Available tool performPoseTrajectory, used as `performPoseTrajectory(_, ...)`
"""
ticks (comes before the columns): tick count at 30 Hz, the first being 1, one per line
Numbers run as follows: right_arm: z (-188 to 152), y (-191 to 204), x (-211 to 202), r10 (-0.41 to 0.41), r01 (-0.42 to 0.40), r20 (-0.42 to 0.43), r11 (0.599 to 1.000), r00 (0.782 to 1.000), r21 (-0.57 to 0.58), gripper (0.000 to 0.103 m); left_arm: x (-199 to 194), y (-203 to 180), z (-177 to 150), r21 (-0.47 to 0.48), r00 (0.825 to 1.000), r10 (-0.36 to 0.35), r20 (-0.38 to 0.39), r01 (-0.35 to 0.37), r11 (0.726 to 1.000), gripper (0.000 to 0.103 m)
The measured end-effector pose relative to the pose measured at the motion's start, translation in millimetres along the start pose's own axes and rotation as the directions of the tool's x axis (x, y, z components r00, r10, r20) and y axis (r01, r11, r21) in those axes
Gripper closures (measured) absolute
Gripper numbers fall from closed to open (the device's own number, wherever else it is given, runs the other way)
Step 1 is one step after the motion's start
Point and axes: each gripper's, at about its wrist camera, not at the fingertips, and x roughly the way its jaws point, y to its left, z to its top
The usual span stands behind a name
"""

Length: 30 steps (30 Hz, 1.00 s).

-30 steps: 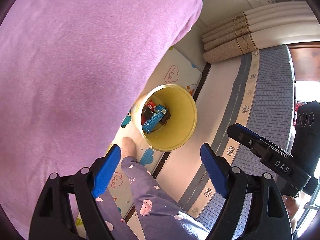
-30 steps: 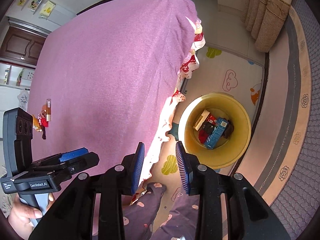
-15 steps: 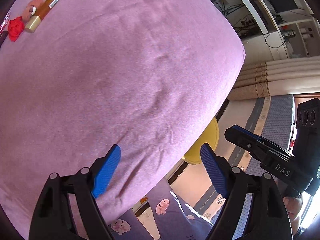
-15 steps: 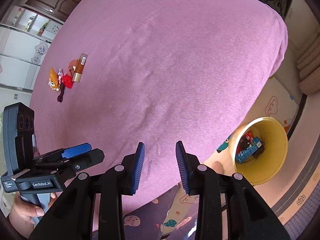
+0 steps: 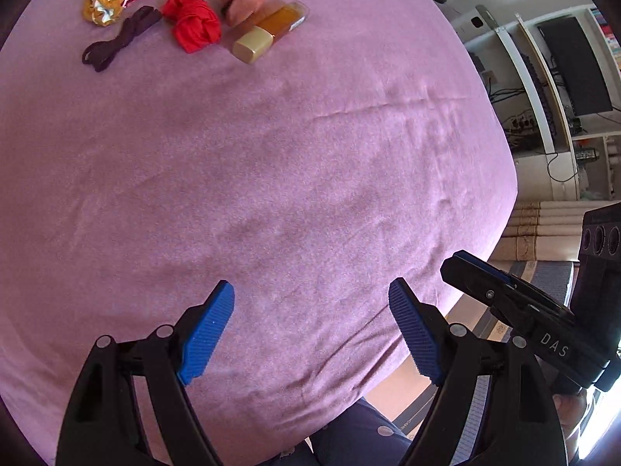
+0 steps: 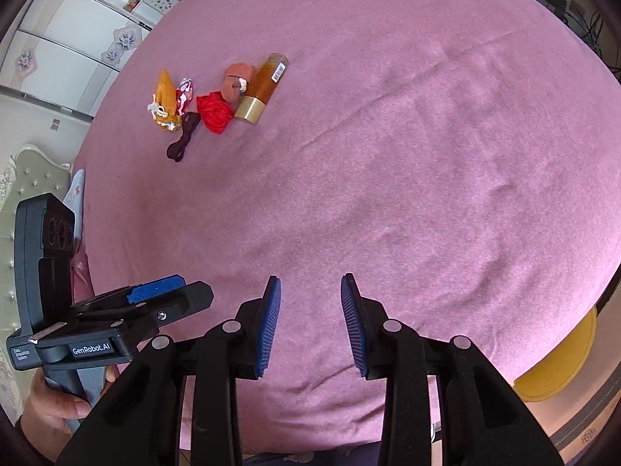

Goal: Collect trash
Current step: 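Move both open tools back over the remaining items on the bed, then grasp the red sock with the left tool while the right tool grasps the amber bottle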

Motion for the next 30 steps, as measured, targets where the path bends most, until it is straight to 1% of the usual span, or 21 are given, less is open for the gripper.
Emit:
performPoseTrajectory(6, 56, 38, 22, 0.024, -0.025, -0.008, 0.998, 1.0, -0.054, 0.071, -13, 37, 43, -0.094, 0.999, 0.002, 0.052, 0.003, 0.996, 0.022)
performPoseTrajectory(9, 88, 48, 39, 0.04, -0.042, -0.024, 0.998, 0.999, -0.057, 0.071, -16, 48, 67, -0.132, 0.998, 0.009, 0.067, 0.0, 0.991, 0.021)
performPoseTrajectory(12, 118, 53, 58, 0.043, -0.046, -0.04, 0.997, 0.998, -0.062, 0.071, -11, 61, 96, -0.178, 0.997, 0.0, 0.073, 0.013, 0.984, 0.02)
performPoseTrajectory(19, 174, 53, 112, 0.023, -0.026, -0.092, 0.999, 0.995, -0.029, 0.071, 15, 90, 167, -0.277, 0.997, -0.013, 0.073, 0.033, 0.96, 0.02)
performPoseTrajectory(23, 200, 49, 139, 0.026, -0.024, -0.107, 1.0, 0.994, 0.014, 0.071, 32, 111, 202, -0.339, 0.996, -0.042, 0.076, 0.066, 0.938, 0.02)
performPoseTrajectory(29, 232, 41, 167, 0.02, -0.011, -0.106, 0.997, 0.994, 0.079, 0.069, 54, 133, 241, -0.391, 0.995, -0.064, 0.072, 0.087, 0.916, 0.02)
performPoseTrajectory(30, 236, 40, 170, 0.018, -0.009, -0.106, 0.996, 0.994, 0.084, 0.067, 58, 136, 245, -0.395, 0.995, -0.067, 0.07, 0.089, 0.914, 0.02)
